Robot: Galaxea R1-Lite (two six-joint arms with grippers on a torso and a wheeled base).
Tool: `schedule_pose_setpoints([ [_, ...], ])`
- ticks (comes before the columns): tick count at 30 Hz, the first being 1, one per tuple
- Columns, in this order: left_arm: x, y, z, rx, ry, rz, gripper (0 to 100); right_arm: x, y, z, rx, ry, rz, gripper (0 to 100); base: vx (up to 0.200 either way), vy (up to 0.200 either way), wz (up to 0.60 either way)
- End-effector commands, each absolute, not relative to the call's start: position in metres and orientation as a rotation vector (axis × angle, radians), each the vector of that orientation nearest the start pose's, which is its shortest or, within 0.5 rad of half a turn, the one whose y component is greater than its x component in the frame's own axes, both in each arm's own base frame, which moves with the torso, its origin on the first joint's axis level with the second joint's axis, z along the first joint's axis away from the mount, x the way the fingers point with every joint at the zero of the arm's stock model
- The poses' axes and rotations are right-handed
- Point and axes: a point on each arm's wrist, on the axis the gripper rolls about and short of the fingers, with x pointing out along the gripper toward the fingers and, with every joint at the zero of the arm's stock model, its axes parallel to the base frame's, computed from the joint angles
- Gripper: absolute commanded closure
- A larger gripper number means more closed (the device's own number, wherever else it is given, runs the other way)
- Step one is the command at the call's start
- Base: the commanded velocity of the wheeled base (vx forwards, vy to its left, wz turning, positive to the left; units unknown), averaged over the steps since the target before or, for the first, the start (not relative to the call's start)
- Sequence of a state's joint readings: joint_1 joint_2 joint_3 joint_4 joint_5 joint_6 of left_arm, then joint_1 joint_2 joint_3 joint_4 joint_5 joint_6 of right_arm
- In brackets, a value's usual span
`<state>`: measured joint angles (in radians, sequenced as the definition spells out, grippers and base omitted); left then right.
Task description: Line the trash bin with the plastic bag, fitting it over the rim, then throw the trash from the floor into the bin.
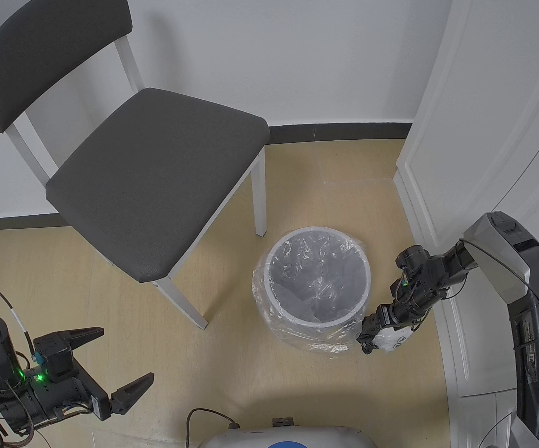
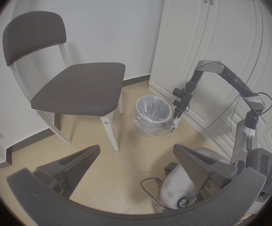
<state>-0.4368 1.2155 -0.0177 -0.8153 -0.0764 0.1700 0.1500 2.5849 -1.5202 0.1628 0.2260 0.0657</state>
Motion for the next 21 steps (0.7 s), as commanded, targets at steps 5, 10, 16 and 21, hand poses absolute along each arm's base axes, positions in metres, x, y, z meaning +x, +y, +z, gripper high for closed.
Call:
schedule_pose_setpoints([
  [5,0.11,-0.058,0.098,0.251,0.405,-0.578,0,0.455,0.077,-0.047,0.192,1.389,0.206,0,0.0,0.0,0.0],
  [10,0.107,-0.056,0.1,0.248,0.393,-0.576,0,0.462,0.074,-0.044,0.238,1.373,0.193,0,0.0,0.0,0.0],
  [16,0.108,-0.058,0.097,0.255,0.413,-0.585,0,0.467,0.074,-0.038,0.318,1.322,0.149,0,0.0,0.0,0.0],
  [21,0.108,-0.059,0.097,0.255,0.416,-0.586,0,0.487,0.072,-0.016,0.454,1.12,0.114,0,0.0,0.0,0.0],
])
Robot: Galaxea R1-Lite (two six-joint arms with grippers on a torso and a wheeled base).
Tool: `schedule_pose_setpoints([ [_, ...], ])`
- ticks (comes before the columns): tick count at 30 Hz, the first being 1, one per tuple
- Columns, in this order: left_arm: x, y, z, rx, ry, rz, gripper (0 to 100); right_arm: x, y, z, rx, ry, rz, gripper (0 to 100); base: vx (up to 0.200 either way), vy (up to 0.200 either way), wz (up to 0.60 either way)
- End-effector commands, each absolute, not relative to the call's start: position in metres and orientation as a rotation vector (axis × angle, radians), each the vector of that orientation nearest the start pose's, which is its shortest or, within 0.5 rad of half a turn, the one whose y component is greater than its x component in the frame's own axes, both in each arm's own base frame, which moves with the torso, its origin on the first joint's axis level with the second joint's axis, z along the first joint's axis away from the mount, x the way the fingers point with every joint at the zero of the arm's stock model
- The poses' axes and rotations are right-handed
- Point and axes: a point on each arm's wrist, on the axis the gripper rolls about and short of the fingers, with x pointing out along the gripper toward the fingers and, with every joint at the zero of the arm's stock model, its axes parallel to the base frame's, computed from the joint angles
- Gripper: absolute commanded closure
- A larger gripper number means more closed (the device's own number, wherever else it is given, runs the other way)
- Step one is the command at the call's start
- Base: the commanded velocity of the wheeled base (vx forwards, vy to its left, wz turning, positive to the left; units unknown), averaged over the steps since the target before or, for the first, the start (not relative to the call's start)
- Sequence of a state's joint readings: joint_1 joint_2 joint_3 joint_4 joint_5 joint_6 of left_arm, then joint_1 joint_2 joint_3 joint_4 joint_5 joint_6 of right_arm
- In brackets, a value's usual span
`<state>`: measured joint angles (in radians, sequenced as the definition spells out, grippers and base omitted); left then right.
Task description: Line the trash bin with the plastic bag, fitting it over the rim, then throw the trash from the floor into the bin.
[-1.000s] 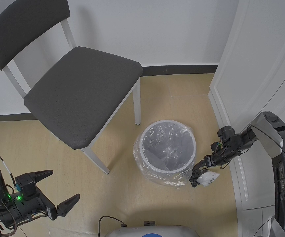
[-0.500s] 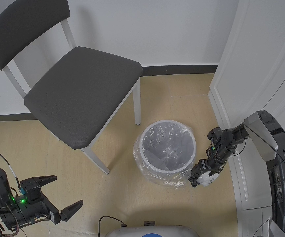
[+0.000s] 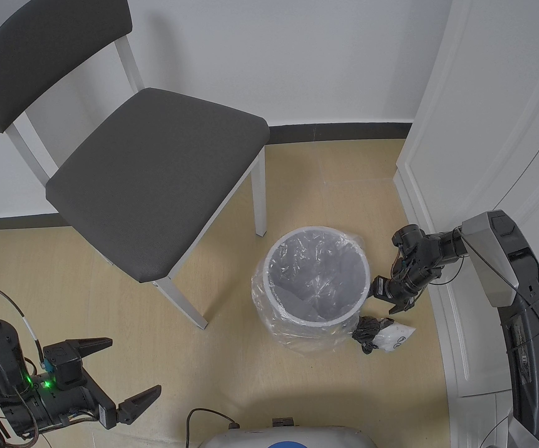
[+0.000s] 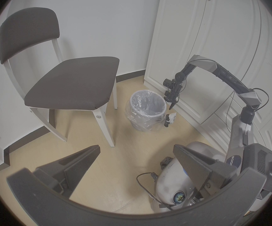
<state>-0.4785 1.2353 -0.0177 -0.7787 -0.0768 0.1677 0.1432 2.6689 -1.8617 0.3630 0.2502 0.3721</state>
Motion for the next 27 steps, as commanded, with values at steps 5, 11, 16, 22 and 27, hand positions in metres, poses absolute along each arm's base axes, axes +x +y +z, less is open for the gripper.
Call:
schedule_pose_setpoints([
  [5,0.107,-0.06,0.097,0.259,0.408,-0.601,0,0.503,0.067,-0.023,0.55,0.991,0.093,0,0.0,0.0,0.0],
  [11,0.106,-0.059,0.099,0.256,0.394,-0.601,0,0.501,0.064,0.014,0.548,0.883,0.132,0,0.0,0.0,0.0],
  [16,0.105,-0.059,0.101,0.252,0.379,-0.599,0,0.488,0.064,0.011,0.488,0.84,0.198,0,0.0,0.0,0.0],
  [22,0.104,-0.058,0.102,0.249,0.374,-0.597,0,0.478,0.065,-0.026,0.316,0.836,0.253,0,0.0,0.0,0.0],
  [27,0.104,-0.058,0.102,0.251,0.372,-0.597,0,0.481,0.069,-0.03,0.296,0.824,0.234,0,0.0,0.0,0.0],
])
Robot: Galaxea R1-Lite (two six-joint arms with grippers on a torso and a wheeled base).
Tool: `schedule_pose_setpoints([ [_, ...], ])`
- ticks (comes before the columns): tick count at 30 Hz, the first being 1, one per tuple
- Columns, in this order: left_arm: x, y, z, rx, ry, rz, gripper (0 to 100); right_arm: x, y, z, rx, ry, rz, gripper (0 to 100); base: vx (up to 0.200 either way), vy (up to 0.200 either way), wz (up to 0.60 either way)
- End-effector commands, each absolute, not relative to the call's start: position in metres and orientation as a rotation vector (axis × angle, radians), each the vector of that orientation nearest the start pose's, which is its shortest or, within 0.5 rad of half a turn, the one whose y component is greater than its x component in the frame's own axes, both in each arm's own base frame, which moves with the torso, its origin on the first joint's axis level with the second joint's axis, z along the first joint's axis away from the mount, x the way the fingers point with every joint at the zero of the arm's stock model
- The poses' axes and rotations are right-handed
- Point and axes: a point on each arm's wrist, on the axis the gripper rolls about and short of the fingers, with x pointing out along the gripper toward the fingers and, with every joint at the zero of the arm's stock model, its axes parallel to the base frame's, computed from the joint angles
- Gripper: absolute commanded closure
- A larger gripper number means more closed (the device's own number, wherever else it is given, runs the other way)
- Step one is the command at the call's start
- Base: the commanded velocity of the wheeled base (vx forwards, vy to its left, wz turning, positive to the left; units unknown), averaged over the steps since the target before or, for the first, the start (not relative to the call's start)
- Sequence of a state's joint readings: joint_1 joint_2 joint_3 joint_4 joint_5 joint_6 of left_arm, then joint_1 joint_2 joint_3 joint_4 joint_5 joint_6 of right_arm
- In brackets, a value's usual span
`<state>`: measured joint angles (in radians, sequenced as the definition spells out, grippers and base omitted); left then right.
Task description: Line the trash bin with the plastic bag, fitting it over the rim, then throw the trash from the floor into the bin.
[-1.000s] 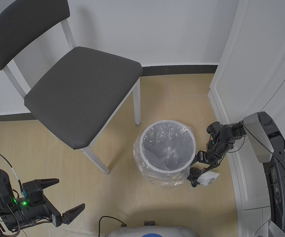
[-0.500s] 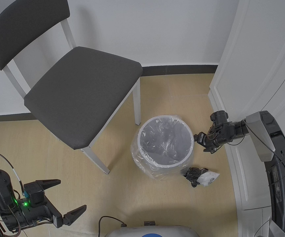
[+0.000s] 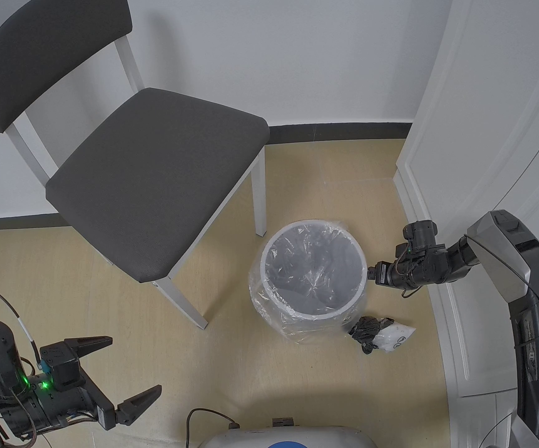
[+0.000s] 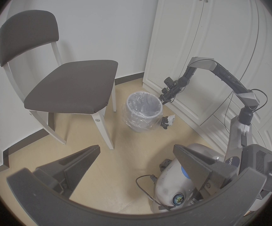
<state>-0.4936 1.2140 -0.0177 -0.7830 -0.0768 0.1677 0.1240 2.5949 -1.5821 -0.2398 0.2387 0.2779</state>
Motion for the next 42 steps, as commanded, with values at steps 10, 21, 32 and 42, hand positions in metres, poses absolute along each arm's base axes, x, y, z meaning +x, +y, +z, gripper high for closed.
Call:
schedule_pose_setpoints([
  [10,0.104,-0.058,0.102,0.249,0.374,-0.595,0,0.497,0.092,-0.036,0.282,0.718,0.258,0,0.0,0.0,0.0],
  [21,0.104,-0.058,0.101,0.25,0.38,-0.595,0,0.484,0.054,-0.031,0.163,0.743,0.221,0,0.0,0.0,0.0],
  [32,0.105,-0.056,0.1,0.256,0.394,-0.578,0,0.431,0.022,-0.017,-0.148,0.561,0.294,0,0.0,0.0,0.0],
  [42,0.109,-0.037,0.105,0.208,0.367,-0.412,0,0.398,0.024,-0.012,-0.289,0.454,0.472,0,0.0,0.0,0.0],
])
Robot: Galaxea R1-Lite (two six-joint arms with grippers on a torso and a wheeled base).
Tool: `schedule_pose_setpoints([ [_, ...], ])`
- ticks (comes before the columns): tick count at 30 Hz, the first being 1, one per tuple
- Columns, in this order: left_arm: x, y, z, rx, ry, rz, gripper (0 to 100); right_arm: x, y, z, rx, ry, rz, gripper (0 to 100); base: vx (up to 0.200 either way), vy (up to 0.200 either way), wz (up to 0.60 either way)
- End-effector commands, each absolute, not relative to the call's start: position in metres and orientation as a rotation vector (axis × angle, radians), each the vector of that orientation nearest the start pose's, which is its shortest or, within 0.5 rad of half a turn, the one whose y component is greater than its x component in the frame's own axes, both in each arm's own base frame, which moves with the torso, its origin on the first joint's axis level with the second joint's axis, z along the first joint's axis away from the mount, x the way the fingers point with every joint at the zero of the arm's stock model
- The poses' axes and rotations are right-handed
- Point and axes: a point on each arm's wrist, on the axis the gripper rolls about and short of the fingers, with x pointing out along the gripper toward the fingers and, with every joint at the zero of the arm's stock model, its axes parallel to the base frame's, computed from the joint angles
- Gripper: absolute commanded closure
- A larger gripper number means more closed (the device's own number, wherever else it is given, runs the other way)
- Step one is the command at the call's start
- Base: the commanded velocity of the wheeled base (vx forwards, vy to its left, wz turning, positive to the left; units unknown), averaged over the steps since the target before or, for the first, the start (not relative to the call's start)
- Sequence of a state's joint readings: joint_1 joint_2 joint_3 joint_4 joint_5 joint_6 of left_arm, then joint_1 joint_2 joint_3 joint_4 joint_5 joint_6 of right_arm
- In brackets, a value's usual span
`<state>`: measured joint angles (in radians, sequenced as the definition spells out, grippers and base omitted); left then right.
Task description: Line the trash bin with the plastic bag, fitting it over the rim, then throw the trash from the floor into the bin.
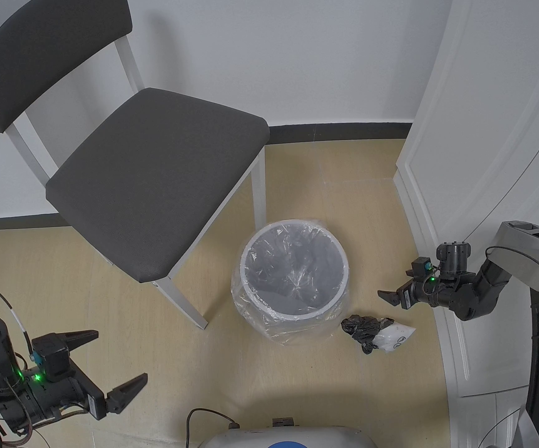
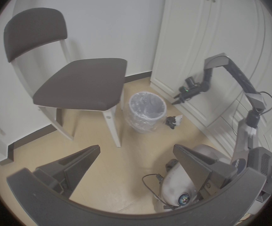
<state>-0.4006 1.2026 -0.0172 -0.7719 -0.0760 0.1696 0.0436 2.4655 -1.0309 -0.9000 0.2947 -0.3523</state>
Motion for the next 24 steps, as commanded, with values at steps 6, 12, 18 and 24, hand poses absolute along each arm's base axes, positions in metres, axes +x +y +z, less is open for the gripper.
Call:
schedule_pose_setpoints([
  [6,0.101,-0.03,0.11,0.105,0.342,-0.358,0,0.382,0.029,-0.011,-0.28,0.442,0.56,0,0.0,0.0,0.0],
  [12,0.098,-0.03,0.109,0.102,0.36,-0.359,0,0.383,0.019,-0.024,-0.385,0.417,0.6,0,0.0,0.0,0.0],
  [18,0.098,-0.03,0.109,0.104,0.358,-0.363,0,0.39,0.027,-0.05,-0.515,0.344,0.774,0,0.0,0.0,0.0],
  [24,0.098,-0.03,0.109,0.099,0.362,-0.36,0,0.396,0.039,-0.047,-0.568,0.357,0.834,0,0.0,0.0,0.0],
])
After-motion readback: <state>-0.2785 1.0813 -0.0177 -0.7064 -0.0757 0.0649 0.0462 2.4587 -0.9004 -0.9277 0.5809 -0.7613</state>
